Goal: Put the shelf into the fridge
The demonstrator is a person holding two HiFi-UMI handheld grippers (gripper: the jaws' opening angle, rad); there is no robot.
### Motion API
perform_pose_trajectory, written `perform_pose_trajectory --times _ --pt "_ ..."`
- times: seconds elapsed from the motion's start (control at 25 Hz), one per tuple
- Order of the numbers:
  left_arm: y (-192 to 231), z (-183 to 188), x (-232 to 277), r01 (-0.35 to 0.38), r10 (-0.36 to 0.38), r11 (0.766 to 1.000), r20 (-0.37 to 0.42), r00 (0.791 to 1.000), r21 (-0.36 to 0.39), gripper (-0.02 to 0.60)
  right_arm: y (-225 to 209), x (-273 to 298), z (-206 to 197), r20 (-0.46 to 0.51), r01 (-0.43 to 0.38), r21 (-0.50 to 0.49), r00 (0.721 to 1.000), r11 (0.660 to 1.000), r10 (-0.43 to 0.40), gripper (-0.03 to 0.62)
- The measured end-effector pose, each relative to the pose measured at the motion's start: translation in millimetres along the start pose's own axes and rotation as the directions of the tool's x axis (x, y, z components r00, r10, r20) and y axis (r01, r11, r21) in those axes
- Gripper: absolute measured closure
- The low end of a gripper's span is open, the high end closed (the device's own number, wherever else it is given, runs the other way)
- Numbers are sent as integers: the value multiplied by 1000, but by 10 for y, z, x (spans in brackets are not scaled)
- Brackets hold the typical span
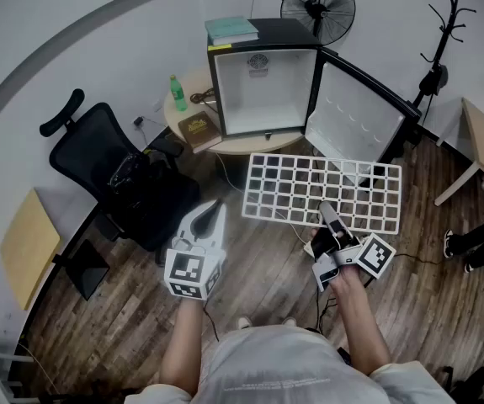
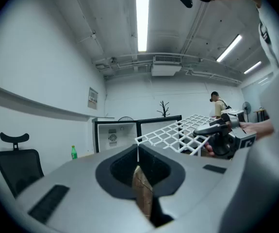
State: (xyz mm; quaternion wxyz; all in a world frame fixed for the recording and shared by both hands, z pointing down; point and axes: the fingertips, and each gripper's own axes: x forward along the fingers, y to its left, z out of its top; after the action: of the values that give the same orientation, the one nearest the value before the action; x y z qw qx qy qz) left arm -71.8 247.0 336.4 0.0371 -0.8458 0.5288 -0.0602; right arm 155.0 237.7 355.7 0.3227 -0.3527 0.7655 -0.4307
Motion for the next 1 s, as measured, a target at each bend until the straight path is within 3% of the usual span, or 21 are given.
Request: perform_pose_trajectory --times 0.48,0.68,1.0 --pt "-52 -18 -88 6 -6 1000 -1 1000 -17 558 53 -37 -126 -33 0 -2 999 1000 0 556" --pt "8 -86 -150 21 -21 999 -5 1000 -29 558 34 -4 -234 -43 22 53 999 998 -20 556" --pt "336 -168 -254 57 -57 998 10 998 -34 558 111 202 -471 -24 23 69 999 997 -21 556"
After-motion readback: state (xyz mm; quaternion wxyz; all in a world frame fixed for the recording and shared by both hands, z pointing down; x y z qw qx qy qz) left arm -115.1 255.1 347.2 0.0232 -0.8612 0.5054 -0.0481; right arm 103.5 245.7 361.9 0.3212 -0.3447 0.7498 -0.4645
